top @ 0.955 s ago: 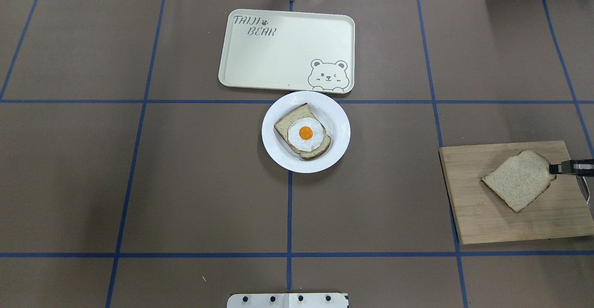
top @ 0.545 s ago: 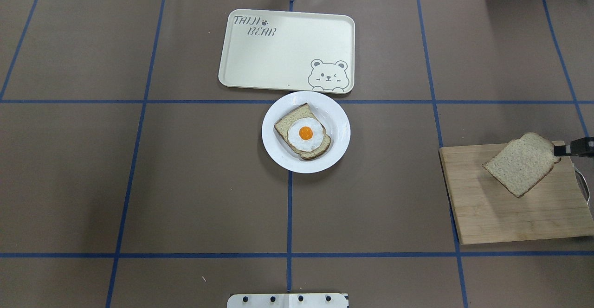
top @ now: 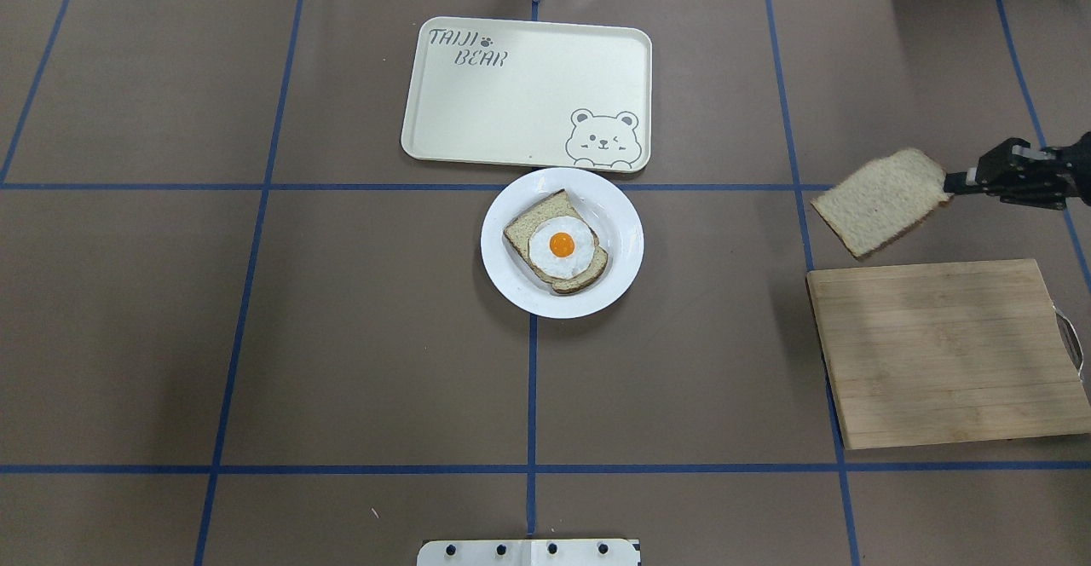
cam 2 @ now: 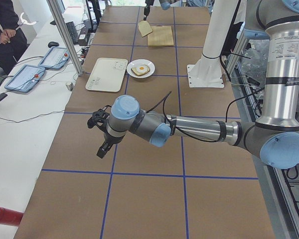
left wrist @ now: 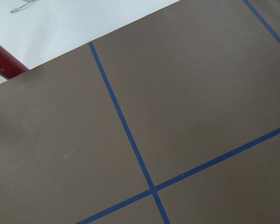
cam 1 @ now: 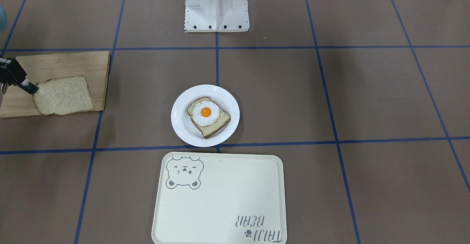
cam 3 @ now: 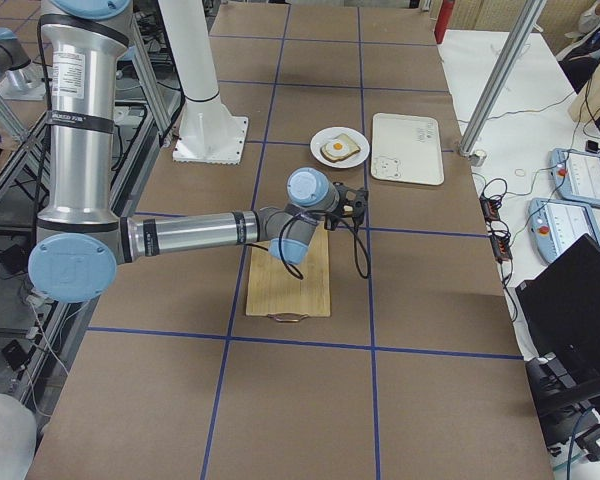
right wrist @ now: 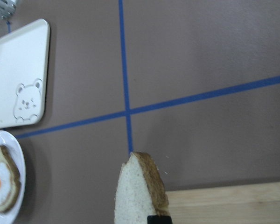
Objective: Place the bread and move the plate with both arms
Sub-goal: 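Carry the bread slice with the right gripper over the white plate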
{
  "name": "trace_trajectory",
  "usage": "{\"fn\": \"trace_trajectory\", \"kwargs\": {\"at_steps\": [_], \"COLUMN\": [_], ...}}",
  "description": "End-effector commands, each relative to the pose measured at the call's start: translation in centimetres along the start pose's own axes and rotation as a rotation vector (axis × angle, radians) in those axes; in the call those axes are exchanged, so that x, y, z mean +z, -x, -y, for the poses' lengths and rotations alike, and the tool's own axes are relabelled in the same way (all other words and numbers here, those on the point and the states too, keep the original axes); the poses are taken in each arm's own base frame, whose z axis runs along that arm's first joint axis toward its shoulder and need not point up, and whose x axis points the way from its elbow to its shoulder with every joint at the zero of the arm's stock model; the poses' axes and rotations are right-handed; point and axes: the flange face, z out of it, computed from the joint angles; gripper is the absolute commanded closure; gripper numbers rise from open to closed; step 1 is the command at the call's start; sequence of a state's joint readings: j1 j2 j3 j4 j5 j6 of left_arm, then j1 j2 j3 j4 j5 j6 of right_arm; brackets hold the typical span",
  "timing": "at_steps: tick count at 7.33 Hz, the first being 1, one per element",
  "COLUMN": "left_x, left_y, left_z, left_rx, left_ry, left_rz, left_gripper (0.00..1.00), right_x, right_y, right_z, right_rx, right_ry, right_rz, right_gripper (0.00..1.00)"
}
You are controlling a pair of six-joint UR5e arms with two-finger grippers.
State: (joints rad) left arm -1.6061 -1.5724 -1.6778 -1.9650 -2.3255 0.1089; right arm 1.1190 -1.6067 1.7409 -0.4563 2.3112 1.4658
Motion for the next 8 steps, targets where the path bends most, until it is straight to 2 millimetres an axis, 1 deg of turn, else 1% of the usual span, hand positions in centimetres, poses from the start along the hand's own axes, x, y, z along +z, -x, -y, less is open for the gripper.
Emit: {"fn": "trace_trajectory", "kwargs": {"at_steps": [1, 2, 3, 4, 5, 6, 7, 8], "left_x": [0.2, 0.2, 0.2, 0.3, 0.3, 0.3, 0.3, 0.4], "left_y": [0.2, 0.2, 0.2, 0.3, 0.3, 0.3, 0.3, 0.3], "left_z": [-0.2, -0.2, -0.2, -0.2, -0.2, -0.2, -0.2, -0.3], "left_rx": [-0.004, -0.013, -0.018, -0.020, -0.020, -0.020, -0.020, -0.022], "left_ry": [0.004, 0.004, 0.004, 0.006, 0.006, 0.006, 0.006, 0.009], "left_rz": [0.000, 0.000, 0.000, -0.001, -0.001, -0.001, -0.001, -0.001], "left_gripper": [0.01, 0.01, 0.01, 0.01, 0.01, 0.01, 0.01, 0.01], "right_x": [6.6, 9.1, 10.8, 13.5, 16.7, 18.8, 21.6, 24.8], "right_y": [9.2, 15.0, 20.8, 25.9, 28.5, 29.4, 29.2, 29.2], "right_z": [-1.7, -5.3, -9.9, -13.2, -17.5, -19.8, -20.2, -20.5], "right_rx": [0.144, 0.213, 0.272, 0.338, 0.359, 0.383, 0.424, 0.455], "right_ry": [-0.083, -0.145, -0.211, -0.272, -0.338, -0.399, -0.458, -0.529], "right_rz": [0.052, 0.033, 0.003, -0.035, -0.078, -0.107, -0.123, -0.130], "right_gripper": [1.00, 1.00, 1.00, 1.00, 1.00, 1.00, 1.00, 1.00]}}
